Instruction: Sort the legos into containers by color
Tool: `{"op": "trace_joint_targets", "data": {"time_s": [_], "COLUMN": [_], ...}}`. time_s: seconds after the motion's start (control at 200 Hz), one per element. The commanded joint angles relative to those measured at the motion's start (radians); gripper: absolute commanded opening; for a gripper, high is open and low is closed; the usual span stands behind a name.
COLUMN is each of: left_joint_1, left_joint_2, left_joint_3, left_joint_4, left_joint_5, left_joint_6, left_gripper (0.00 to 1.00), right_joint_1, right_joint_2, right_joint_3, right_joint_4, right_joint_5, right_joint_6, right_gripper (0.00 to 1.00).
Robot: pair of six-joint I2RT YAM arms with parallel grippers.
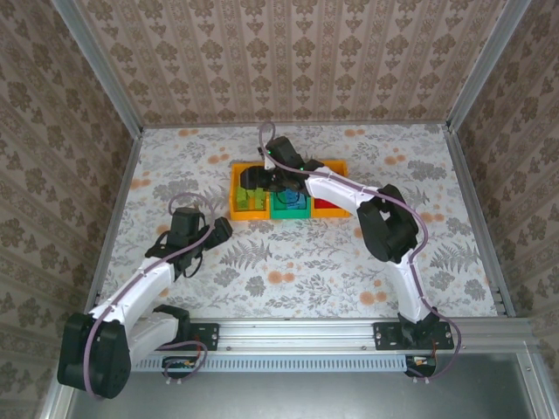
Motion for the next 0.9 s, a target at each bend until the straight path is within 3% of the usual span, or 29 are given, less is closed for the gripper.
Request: {"op": "trace_joint_targets", "data": {"time_s": [0.0, 0.15, 0.305, 0.57, 0.67, 0.895], "left_joint_1": [0.009, 0.008, 0.009, 0.010, 0.012, 0.013], "left_joint_2": [0.000, -0.007, -0.013, -0.028, -0.027, -0.049], "left_joint_3": [-0.001, -0.003, -0.004, 0.005, 0.030, 0.064], "left_joint_4": [0.018, 0.010, 0.006, -0.023, -0.059, -0.084], "left_joint_5": [0.013, 0.013, 0.011, -0.009, -0.033, -0.104], "left_joint_6": [-0.022, -0.022, -0.020, -0.004, 0.022, 0.092], "left_gripper": [1.00, 1.00, 1.00, 1.00, 1.00, 1.00], "right_joint_1": [-0.003, -0.006, -0.003, -0.005, -0.006, -0.056], "right_joint_2": [0.034, 0.043, 0.015, -0.207, -0.369, -0.812], "right_joint_3": [0.046, 0.058, 0.052, -0.151, -0.308, -0.780], "right_joint_4": [-0.058, -0.063, -0.052, 0.085, 0.129, 0.332], "right_joint_5": [0.012, 0.014, 0.011, 0.060, 0.173, 0.593], "right_joint_6": [0.011, 0.013, 0.017, -0.064, -0.209, -0.610], "right_gripper": [0.72, 0.79, 0.99, 1.00, 1.00, 1.00]}}
